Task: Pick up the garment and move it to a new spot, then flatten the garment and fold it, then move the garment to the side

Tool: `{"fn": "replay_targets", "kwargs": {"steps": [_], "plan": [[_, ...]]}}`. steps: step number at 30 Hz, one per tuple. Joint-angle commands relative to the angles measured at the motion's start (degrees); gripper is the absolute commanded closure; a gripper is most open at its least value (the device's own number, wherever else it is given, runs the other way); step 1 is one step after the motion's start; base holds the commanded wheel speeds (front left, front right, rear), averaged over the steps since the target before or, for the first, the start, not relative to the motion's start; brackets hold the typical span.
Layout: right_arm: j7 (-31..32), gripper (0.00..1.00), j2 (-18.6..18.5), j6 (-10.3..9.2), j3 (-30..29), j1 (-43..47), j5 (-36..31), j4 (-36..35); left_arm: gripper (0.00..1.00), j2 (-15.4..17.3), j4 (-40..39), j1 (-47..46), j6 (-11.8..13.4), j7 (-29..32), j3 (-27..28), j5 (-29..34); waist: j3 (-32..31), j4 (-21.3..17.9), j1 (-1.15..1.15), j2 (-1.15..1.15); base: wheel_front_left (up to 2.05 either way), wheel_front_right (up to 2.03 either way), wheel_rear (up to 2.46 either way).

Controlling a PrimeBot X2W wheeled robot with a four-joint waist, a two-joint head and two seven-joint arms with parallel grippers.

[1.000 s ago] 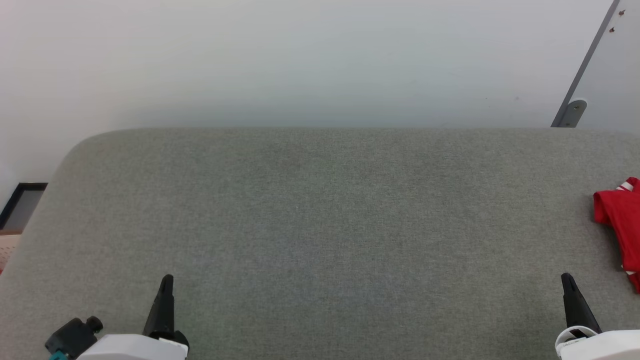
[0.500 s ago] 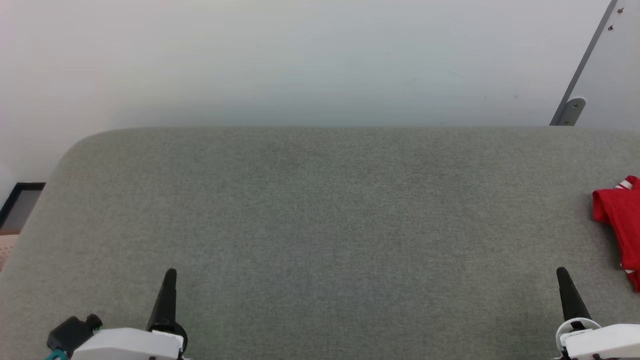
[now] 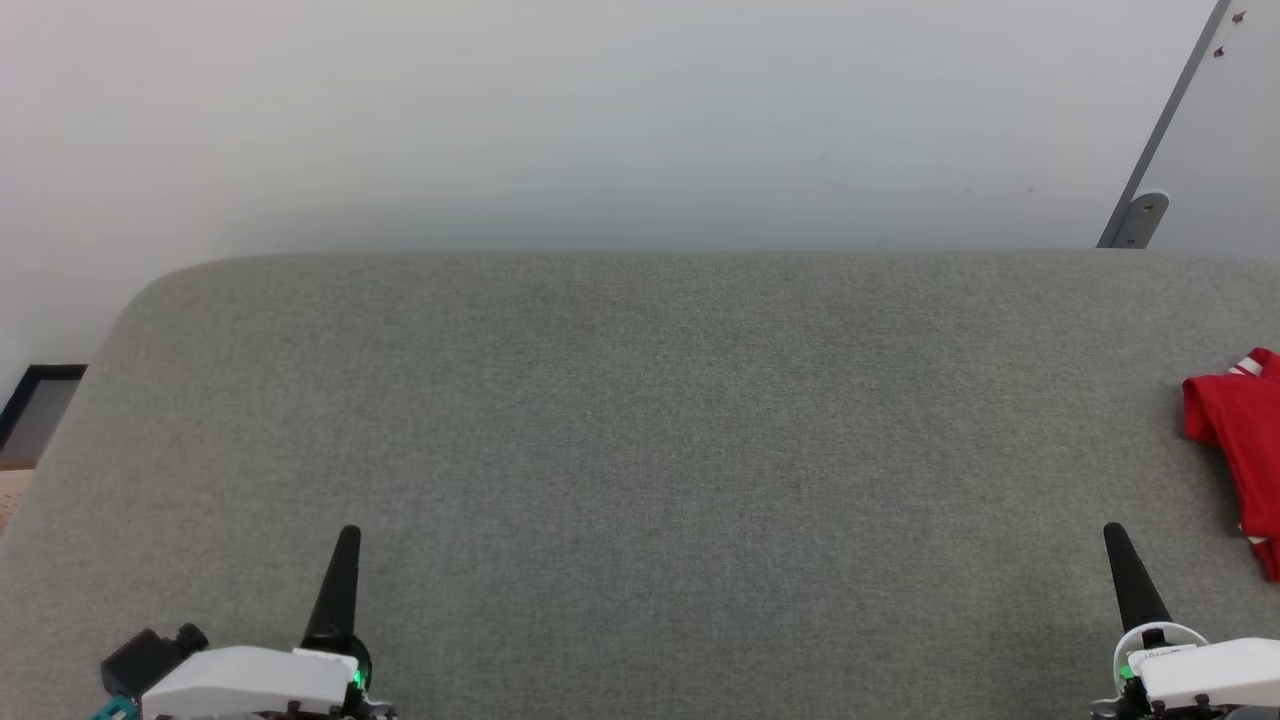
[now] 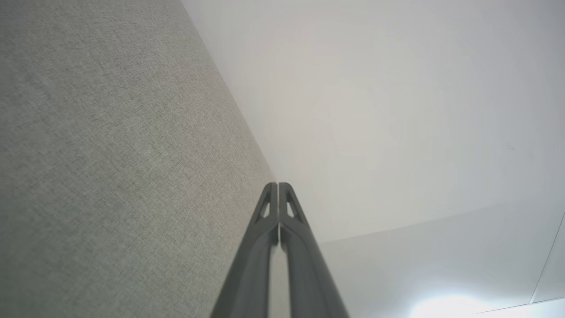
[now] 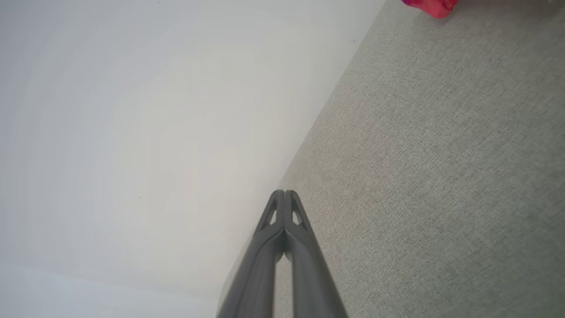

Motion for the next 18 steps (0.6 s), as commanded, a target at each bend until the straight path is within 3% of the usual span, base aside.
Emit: {"fn": "replay_targets", "kwargs": {"steps": [1,18], "plan": [[0.3,1.0,0.1,-0.04,-0.2,-1.3,1.8,-0.4,1.0,0.0,-0.3,-1.1,-0.2,0.4,0.3,-1.6,0.0,0.0,0.0,0.0,0.0,0.0,0.0],[2.5,1.0,1.1,-0.06,-0.4,-2.3,10.7,-0.3,1.0,-0.8,-0.1,-2.0,-0.2,2.6,0.6,-9.6,0.3,-0.3,0.0,0.0,0.0,0.0,0.0]]}}
